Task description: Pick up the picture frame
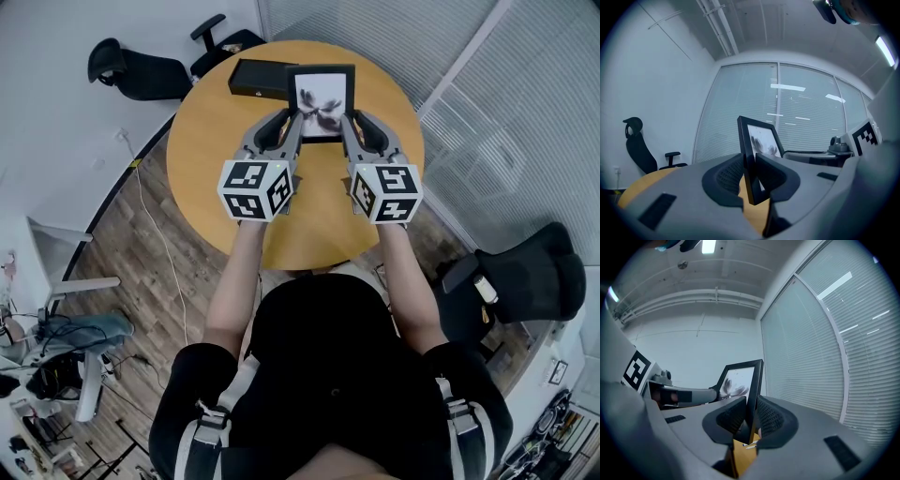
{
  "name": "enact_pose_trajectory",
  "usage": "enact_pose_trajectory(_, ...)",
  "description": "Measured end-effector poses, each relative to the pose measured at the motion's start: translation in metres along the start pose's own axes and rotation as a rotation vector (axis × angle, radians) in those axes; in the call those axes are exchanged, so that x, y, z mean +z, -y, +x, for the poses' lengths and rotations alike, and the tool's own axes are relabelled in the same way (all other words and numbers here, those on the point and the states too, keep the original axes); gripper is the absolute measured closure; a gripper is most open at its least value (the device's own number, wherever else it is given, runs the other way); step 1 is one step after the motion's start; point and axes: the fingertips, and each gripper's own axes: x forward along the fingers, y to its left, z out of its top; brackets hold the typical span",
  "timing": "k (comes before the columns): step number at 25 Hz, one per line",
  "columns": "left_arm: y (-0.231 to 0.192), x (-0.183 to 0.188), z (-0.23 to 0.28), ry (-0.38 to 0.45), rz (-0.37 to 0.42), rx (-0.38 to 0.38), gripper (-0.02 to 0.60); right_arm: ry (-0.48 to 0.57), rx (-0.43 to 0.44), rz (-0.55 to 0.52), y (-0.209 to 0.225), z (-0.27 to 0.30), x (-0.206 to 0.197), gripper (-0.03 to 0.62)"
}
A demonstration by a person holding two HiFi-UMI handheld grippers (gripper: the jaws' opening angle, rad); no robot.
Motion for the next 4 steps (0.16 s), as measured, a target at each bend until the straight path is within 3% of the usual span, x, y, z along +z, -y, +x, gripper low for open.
enact_pose_trajectory(4,-0.0026,-0.0013,0.0044,-0.004,-0.002,-0.005,0.492,-0.004,0.0,0.004,0.0022,0.0039,-0.0017,0.508)
